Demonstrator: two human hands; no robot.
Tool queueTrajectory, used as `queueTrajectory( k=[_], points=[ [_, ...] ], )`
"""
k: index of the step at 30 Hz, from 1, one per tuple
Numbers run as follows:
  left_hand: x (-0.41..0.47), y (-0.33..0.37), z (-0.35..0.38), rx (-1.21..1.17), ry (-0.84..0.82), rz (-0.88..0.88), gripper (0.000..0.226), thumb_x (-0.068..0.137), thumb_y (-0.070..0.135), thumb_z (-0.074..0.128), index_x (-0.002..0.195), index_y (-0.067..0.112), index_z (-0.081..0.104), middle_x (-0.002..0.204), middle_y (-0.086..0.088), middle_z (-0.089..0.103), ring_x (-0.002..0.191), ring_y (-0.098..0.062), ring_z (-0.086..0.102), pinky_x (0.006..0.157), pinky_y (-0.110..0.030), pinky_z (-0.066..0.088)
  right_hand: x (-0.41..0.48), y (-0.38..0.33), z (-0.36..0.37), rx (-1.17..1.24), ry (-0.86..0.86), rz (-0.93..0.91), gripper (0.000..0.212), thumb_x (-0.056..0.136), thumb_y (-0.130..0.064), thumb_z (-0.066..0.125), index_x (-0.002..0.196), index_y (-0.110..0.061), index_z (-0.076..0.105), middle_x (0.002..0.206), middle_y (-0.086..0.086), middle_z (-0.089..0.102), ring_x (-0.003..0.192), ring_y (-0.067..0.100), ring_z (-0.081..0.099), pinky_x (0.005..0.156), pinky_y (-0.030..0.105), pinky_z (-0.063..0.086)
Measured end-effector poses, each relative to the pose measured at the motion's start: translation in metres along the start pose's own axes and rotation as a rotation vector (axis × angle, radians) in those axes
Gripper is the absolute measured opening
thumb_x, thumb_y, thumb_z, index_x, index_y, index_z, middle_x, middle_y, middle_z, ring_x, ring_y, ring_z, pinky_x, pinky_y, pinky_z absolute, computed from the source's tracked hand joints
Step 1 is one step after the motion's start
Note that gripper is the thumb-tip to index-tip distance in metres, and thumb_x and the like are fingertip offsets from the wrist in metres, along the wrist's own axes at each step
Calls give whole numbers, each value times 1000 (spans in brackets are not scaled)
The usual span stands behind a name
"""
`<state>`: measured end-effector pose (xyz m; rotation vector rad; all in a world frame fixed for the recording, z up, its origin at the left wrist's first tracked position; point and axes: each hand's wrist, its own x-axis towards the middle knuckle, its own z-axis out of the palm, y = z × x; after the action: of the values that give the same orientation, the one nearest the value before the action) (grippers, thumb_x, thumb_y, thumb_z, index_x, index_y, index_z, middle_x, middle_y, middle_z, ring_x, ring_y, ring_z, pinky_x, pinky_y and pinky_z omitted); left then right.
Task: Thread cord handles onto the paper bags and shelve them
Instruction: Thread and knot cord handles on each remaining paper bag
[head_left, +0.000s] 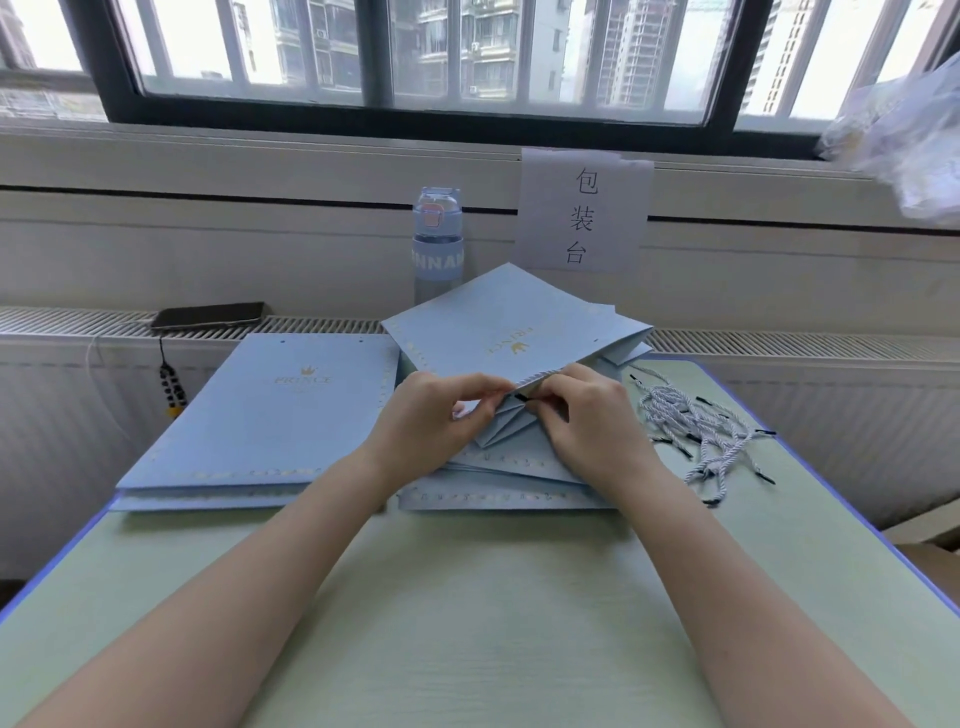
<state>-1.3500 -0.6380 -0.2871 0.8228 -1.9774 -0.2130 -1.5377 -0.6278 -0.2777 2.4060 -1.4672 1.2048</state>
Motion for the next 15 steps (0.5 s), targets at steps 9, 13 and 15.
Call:
queueTrajectory(
  k=[9, 13, 15],
  points=[
    [-1, 4, -10, -61, 33, -55, 18, 88, 17, 60, 101, 28, 67, 86, 13, 71, 89, 7, 66, 77, -23, 57, 4, 15, -15, -52, 177, 104, 13, 83, -10, 69, 93, -6, 62, 83, -4, 51, 73, 17, 51, 64, 22, 36],
    [-1, 4, -12, -57, 31, -43, 19, 88, 4, 61, 101, 15, 70, 86, 13, 69, 87, 13, 63, 76, -8, 50, 4, 22, -19, -131, 209, 126, 16, 82, -16, 71, 96, -7, 70, 90, 5, 59, 78, 26, 59, 65, 37, 51],
    [0, 5, -11, -63, 34, -50, 18, 88, 0, 61, 99, 10, 71, 86, 17, 67, 86, 14, 63, 77, -7, 48, 4, 23, -18, -145, 202, 138, 21, 81, -19, 72, 99, -7, 70, 90, 5, 58, 77, 27, 59, 64, 35, 49]
  ],
)
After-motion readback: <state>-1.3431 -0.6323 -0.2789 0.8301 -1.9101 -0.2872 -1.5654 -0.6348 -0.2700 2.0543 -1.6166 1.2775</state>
